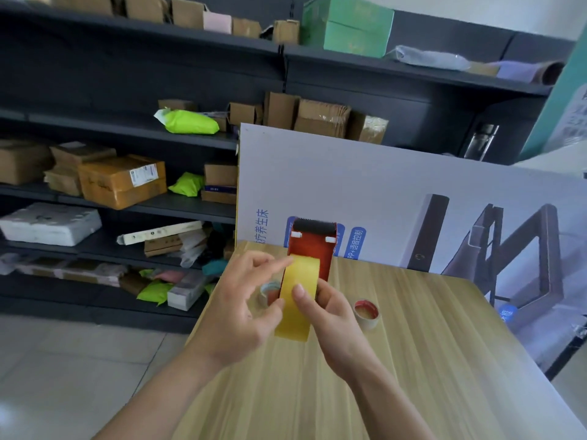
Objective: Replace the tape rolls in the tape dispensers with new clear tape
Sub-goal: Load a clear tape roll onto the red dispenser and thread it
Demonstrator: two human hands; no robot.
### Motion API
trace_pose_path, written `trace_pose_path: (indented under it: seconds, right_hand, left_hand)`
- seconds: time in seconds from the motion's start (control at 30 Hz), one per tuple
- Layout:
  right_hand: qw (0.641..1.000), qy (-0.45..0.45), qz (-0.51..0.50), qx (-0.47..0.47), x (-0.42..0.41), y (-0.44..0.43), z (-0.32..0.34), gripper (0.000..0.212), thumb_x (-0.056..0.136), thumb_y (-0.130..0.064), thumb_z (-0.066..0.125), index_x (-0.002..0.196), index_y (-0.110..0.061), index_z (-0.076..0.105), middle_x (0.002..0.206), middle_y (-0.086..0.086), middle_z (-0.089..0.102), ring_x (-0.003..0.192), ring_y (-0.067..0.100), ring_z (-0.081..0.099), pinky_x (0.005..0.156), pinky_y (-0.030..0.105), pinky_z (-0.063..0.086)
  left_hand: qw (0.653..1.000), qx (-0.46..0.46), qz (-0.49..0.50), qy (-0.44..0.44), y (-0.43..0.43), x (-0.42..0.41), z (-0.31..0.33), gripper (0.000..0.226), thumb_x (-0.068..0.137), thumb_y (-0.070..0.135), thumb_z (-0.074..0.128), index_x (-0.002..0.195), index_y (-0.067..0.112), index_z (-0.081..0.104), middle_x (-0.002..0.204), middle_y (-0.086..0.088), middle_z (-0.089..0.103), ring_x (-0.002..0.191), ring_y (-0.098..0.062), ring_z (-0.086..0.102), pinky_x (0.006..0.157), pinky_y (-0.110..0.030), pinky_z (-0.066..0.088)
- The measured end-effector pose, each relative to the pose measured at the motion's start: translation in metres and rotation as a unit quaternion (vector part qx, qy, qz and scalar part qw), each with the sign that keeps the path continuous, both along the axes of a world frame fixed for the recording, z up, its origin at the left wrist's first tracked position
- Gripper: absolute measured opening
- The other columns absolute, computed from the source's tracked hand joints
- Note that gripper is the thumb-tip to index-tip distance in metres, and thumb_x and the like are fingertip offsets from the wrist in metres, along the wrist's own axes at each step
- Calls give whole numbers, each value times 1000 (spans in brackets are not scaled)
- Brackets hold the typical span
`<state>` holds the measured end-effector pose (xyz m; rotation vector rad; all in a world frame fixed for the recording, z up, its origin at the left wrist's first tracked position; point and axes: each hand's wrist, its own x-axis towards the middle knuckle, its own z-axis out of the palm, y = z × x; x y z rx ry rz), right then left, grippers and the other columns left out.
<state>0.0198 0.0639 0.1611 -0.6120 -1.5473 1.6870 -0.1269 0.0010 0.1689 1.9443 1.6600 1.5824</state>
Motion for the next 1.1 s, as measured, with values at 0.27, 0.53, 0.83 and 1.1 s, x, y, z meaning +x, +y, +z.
trace_pose_path:
  seconds: [0.27,0.53,0.83,1.1]
  right_hand:
    - [999,-20,22,14,-3,-10,6,61,83,-55,61,118,-5,57,88,9,69,75,16,68,65,23,54]
    - [998,-31,38,29,-3,-16,11,43,86,-48,59,109,-11,58,81,1,69,73,12,67,64,20,53]
    - [994,-73,78,28,4,-19,10,36,87,-21,65,119,-8,56,100,12,74,91,24,72,79,28,55]
    - [991,-102,75,32,6,-15,12,38,77,-15,59,114,-7,56,87,12,71,79,16,70,71,22,53]
  left_hand:
    - [985,51,10,166,10,-10,20,26,83,38,60,90,19,76,92,8,64,92,-15,56,80,-43,49]
    - [970,39,47,235,10,-1,26,17,92,26,46,80,18,55,84,10,54,88,-12,52,81,-24,38]
    - [974,-12,179,139,39,-23,55,12,95,12,50,83,10,54,98,-2,55,93,-21,52,81,-42,47]
    - [964,-39,211,159,42,-19,66,13,99,20,42,96,12,52,82,2,56,76,-22,56,66,-41,48]
